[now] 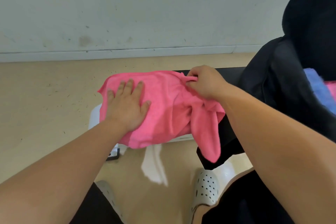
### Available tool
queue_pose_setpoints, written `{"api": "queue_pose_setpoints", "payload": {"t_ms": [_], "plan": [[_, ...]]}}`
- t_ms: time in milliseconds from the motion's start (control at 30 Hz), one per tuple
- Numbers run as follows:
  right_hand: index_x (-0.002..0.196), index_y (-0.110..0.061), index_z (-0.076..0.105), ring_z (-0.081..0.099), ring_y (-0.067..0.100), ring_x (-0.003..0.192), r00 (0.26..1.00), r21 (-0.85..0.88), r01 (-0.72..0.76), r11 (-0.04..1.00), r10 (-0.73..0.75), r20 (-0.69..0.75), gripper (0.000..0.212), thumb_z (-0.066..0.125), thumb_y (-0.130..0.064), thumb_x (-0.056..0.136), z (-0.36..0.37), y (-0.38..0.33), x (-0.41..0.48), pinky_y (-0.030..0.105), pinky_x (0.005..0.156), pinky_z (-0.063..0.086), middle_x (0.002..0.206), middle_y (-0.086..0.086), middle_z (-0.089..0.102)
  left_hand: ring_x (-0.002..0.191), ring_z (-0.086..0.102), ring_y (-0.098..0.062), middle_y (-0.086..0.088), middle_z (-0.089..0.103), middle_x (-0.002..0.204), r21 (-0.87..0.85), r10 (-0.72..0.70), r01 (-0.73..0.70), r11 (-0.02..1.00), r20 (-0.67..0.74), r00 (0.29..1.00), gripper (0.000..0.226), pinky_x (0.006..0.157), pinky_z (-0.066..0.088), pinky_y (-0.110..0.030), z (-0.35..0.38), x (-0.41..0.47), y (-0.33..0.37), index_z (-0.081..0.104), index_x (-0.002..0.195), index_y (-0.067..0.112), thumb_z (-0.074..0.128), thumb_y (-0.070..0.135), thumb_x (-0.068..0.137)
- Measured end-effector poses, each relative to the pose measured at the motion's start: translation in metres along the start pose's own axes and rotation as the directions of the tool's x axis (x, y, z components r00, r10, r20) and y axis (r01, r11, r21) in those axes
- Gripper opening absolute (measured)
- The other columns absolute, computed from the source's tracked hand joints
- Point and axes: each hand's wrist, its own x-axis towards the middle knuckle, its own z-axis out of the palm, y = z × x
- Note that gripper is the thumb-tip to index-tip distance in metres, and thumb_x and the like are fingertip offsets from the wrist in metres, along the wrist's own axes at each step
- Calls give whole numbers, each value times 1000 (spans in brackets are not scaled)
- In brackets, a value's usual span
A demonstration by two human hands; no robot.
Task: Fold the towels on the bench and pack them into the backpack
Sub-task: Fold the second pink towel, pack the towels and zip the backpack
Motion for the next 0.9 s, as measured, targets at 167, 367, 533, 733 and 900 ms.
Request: {"api": "queue_pose_setpoints", "payload": {"t_ms": [167,367,533,733,900], "plan": [[78,-22,54,54,26,83,998,-183,-25,983,15,-56,18,49,-16,94,-11,19,30,30,63,34,87,1,58,154,0,-25,-2,0,168,-117,88,-87,989,-2,996,78,121,3,-59,-4,11,50,6,159,28,22,69,95],[86,-21,57,56,30,86,989,-405,-102,908,49,-138,14,47,-19,95,-13,37,51,34,69,41,94,5,62,152,-16,-26,2,-19,165,-42,79,-75,996,105,991,94,117,-6,-66,22,25,61,-9,158,30,11,84,83],[72,-18,56,55,25,79,993,-501,-21,865,77,91,23,63,-36,85,-28,17,67,33,66,45,82,1,60,152,-17,-27,0,-20,165,-8,-17,18,1000,103,995,95,117,-7,-65,24,35,47,-10,158,32,3,87,81],[78,-13,59,60,31,85,950,-448,17,894,126,287,10,62,-21,84,-25,9,69,34,68,45,86,8,63,154,1,-25,1,-2,168,-54,-27,31,998,70,997,80,120,3,-61,15,37,32,6,159,30,9,74,92],[112,-15,57,59,36,102,995,-278,-98,956,102,-2,19,45,-22,98,23,22,64,35,75,41,114,14,62,137,33,-36,-5,25,162,16,45,-43,999,-102,994,55,107,32,-53,7,56,57,28,154,23,31,42,102]]}}
